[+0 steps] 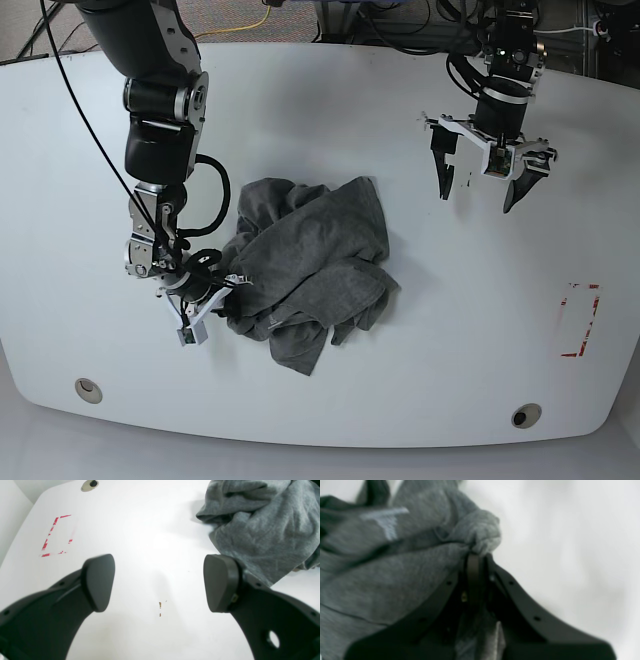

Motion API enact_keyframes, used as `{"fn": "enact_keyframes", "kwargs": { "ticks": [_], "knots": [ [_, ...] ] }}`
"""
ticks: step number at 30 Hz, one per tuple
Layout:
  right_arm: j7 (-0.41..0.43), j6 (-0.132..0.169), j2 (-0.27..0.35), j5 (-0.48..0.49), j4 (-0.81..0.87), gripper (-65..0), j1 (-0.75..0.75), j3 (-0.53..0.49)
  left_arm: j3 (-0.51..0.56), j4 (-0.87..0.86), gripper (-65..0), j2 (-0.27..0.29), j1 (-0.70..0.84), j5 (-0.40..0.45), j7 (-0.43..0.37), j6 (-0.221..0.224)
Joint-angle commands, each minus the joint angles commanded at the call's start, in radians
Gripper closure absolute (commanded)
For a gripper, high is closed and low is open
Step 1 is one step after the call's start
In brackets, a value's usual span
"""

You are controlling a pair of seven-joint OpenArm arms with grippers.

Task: Layout the t-shirt on the table in an organized manner, then fold the t-shirt properly
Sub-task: 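Close the right gripper on the t-shirt fabric, then lower the left gripper onto the t-shirt and pinch the fabric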

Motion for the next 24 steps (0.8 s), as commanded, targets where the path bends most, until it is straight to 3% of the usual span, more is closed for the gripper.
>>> {"fn": "enact_keyframes", "kwargs": {
  "ticks": [8,15,20,24],
  "knots": [
    [-0.180,0.000,-0.028,-0.003,0.261,0.0,-0.006,0.000,0.025,-0.018,-52.5,-0.003,-0.009,0.000,0.002,0.000],
    [-0.299,0.000,-0.035,-0.003,0.512,0.0,-0.052,-0.029,0.066,-0.018,-52.8,0.002,-0.072,-0.006,0.107,0.000],
    [-0.325,-0.006,-0.034,0.000,0.577,0.0,-0.081,-0.077,0.114,-0.021,-52.9,0.003,-0.143,-0.037,0.181,-0.002],
    [-0.328,-0.006,-0.034,-0.002,0.601,0.0,-0.104,-0.078,0.161,-0.038,-57.4,0.003,-0.222,-0.127,0.241,-0.002]
  ]
}}
